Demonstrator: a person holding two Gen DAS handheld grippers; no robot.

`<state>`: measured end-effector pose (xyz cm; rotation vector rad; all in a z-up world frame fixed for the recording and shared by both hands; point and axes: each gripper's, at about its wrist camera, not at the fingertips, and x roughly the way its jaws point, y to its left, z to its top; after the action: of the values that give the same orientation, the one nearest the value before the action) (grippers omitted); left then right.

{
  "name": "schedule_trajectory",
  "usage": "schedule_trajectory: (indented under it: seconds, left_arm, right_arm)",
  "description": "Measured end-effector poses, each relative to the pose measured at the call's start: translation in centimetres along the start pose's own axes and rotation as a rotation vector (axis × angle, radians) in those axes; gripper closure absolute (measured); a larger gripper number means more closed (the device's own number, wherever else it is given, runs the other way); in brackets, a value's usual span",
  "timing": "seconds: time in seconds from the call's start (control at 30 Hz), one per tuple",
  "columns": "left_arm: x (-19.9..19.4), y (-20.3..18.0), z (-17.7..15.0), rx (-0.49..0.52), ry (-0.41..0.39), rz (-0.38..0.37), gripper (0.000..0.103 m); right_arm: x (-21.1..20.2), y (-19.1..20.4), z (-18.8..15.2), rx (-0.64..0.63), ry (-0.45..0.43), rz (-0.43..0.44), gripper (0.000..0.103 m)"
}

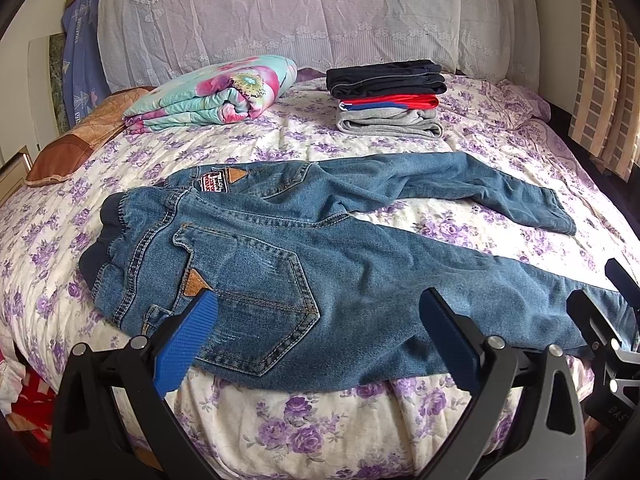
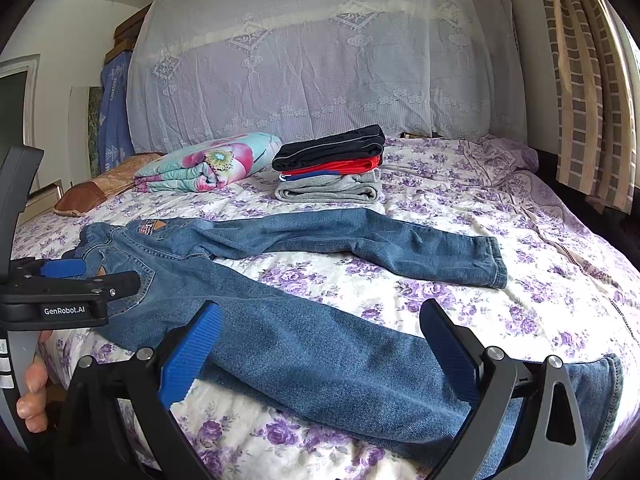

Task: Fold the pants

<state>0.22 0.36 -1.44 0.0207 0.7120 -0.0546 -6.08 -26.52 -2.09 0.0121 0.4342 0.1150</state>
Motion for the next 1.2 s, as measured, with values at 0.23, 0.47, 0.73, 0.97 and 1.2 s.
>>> schedule_trajectory:
  seconds: [0.23,0.47,0.73,0.97,1.2]
  left_arm:
    - [0.7,10.9,6.1,-0.140,0.120,-0.069,0.005]
    - [12.1,22.0,12.3,-0.234,0.415,-0.227,0.005]
    - [20.8,20.1,11.4,-0.171,0.650,-0.274,0.005]
    - [17.3,16.3,13.3,-0.022,0.508,-0.182,0.061]
    - [21.2,17.1,13.4,-0.109,0.571,-0.206,0.035]
  right_arm:
    - [0.5,-2.9,0.5,0.027,0.021,-0.044,0.003]
    - [2.2,-4.6,1.5,0.057,0.053,-0.074,0.003]
    - [3.3,-8.7,6.4,0.052,0.099,-0.065,0.004]
    - [12.5,-21.7,12.2,0.170,0.349,-0.177,0.004]
    - [25.6,-24.7,8.6,0.253,0.700,-0.073,0.056]
